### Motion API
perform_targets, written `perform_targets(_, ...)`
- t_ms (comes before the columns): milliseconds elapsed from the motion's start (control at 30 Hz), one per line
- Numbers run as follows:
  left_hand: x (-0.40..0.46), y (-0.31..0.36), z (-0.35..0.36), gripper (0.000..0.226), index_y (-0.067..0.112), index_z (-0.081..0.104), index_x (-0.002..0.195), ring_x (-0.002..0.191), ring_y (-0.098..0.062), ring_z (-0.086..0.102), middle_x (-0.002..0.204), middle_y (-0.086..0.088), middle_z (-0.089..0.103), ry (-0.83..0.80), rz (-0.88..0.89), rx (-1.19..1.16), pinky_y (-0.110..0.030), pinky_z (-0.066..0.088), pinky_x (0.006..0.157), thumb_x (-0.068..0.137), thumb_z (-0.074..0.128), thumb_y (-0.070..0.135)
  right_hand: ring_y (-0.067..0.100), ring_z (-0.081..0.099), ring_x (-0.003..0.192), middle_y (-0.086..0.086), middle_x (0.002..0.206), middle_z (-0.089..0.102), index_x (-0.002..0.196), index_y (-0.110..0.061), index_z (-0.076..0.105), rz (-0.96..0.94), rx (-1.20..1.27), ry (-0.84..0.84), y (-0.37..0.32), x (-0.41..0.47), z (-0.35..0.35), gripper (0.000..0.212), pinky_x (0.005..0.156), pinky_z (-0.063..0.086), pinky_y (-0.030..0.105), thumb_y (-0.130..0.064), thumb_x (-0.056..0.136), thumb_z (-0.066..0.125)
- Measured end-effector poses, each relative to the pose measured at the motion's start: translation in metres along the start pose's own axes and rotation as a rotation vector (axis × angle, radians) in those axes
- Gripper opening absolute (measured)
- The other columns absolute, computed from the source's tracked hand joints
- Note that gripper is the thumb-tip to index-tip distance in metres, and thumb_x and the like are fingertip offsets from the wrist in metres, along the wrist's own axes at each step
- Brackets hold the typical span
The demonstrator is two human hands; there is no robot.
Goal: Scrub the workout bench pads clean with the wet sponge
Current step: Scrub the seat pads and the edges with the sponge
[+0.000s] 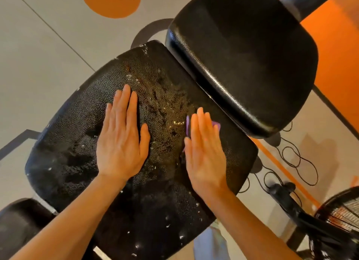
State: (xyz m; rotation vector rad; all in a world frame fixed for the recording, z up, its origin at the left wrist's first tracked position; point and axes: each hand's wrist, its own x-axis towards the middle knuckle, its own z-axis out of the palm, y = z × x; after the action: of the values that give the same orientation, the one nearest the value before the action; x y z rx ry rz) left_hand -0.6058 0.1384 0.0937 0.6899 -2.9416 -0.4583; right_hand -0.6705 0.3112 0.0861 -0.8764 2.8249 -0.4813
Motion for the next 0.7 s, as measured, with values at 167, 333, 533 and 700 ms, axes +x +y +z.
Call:
perform_targets(167, 0.001, -0.001, 0.000, 0.064, 0.005, 0.010, 0.156, 0.153, -0.023, 0.000, 0.165, -0.011, 0.005, -0.005, 0.014, 0.001, -0.036, 0.000, 0.125, 0.102, 0.026, 0.036, 0.021, 0.012, 0.146, 0.011, 0.158, 0.022, 0.150, -0.009, 0.023, 0.278, 0.126, 0.170, -0.042, 0.013, -0.001, 0.053, 0.118, 0.024, 0.051, -0.019, 0.101, 0.039)
perform_targets(333, 0.001, -0.003, 0.000, 0.063, 0.005, 0.010, 0.155, 0.153, -0.023, 0.001, 0.165, -0.011, 0.005, -0.008, 0.019, -0.021, -0.038, 0.004, 0.125, 0.102, 0.028, 0.033, 0.024, 0.018, 0.147, 0.010, 0.158, 0.023, 0.149, -0.009, 0.029, -0.047, -0.108, -0.031, -0.019, 0.003, -0.005, 0.051, 0.121, 0.020, 0.042, -0.020, 0.101, 0.037)
perform_targets(533, 0.001, -0.004, 0.001, 0.062, 0.005, 0.008, 0.155, 0.153, -0.023, -0.001, 0.165, -0.011, 0.002, -0.021, 0.020, -0.012, -0.039, 0.004, 0.125, 0.102, 0.025, 0.031, 0.025, 0.011, 0.149, 0.011, 0.160, 0.019, 0.151, -0.009, 0.025, 0.088, -0.127, 0.032, -0.046, 0.015, 0.006, 0.053, 0.122, 0.013, 0.046, -0.014, 0.100, 0.038)
perform_targets(700, 0.001, -0.004, 0.002, 0.062, 0.006, 0.008, 0.156, 0.153, -0.022, -0.002, 0.165, -0.009, 0.001, -0.016, 0.009, -0.010, -0.038, 0.003, 0.125, 0.101, 0.023, 0.032, 0.030, 0.028, 0.144, 0.013, 0.156, 0.028, 0.147, -0.012, 0.024, -0.127, -0.165, -0.069, -0.022, 0.021, -0.005, 0.057, 0.119, 0.022, 0.051, -0.018, 0.096, 0.047)
